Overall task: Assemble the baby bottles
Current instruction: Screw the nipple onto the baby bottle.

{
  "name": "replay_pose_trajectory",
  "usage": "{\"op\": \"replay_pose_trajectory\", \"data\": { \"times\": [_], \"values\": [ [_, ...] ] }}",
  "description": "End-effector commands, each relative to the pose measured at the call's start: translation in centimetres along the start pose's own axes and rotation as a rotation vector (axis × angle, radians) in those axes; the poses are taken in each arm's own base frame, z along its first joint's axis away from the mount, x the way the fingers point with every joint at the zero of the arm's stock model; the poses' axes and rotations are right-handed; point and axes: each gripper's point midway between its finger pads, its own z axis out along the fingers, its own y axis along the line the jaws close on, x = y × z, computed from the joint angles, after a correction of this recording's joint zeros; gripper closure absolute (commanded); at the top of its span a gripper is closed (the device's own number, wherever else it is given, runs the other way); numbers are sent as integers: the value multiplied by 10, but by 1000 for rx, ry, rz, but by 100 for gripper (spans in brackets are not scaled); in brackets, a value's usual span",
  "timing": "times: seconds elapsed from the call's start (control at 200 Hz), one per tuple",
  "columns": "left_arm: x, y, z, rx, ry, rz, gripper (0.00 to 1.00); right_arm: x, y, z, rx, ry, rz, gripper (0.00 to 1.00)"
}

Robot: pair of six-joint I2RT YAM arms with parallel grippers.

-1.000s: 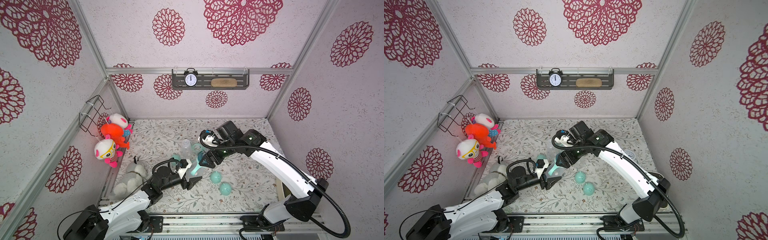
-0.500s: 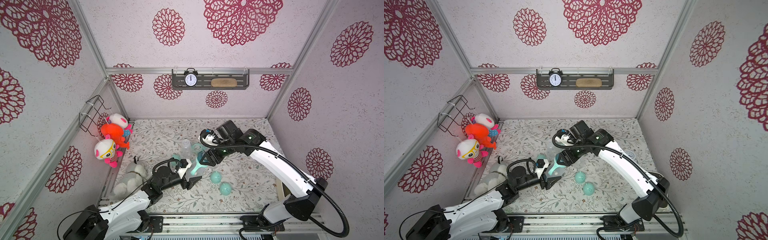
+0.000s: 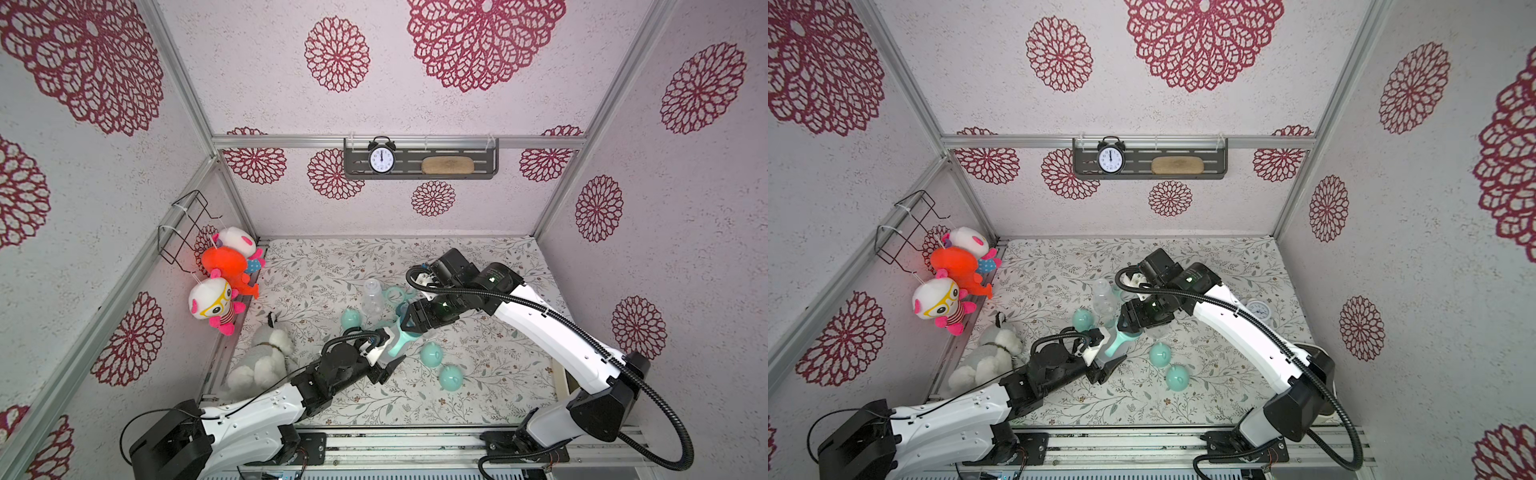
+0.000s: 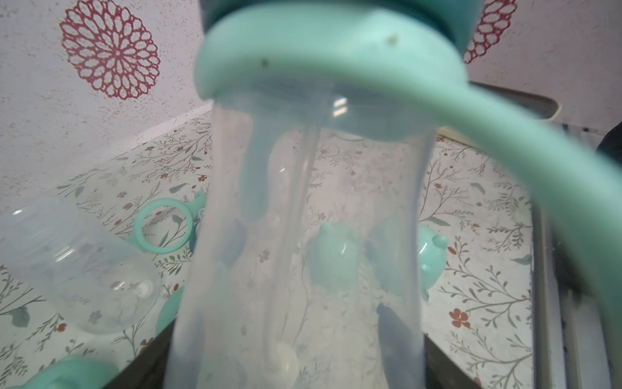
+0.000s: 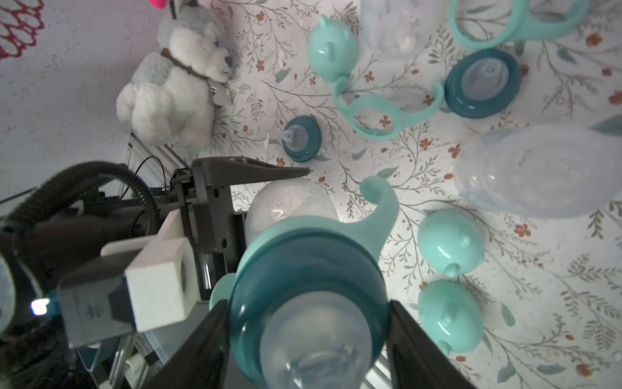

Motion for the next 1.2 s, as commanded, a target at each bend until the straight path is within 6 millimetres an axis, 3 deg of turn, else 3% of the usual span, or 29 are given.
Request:
{"op": "replay_pose_trajectory", "data": {
  "times": [0.0, 0.155, 0.265, 0.39, 0.56, 0.636, 0.851, 1.001, 1.196],
  "values": [
    [-63, 11, -4, -119, -188, 55, 100, 7, 4, -1, -10, 5, 228, 77],
    [-61, 6, -3, -151, -181, 94, 100, -4, 6, -3, -41, -5, 435, 78],
    [-58, 4, -2, -168, -167, 116, 100, -10, 2, -5, -20, 6, 504, 69],
    [-55, 1, -1, -169, -159, 125, 100, -16, 3, -11, -21, -12, 529, 50],
    [-51, 0, 0, -164, -149, 137, 100, -17, 5, -17, -49, -52, 505, 32],
    [-50, 1, -1, -160, -144, 139, 100, -17, 6, -26, -43, -73, 441, 24],
    [-50, 14, -9, -61, -168, 25, 100, -27, 8, -56, 20, -149, 108, 13],
    [-55, 19, -17, -2, -193, -13, 100, -26, 29, -64, -77, -172, -71, 11],
    [-59, 13, -24, 123, -208, -69, 100, -20, 23, -69, -38, -197, -270, 11]
  ]
}}
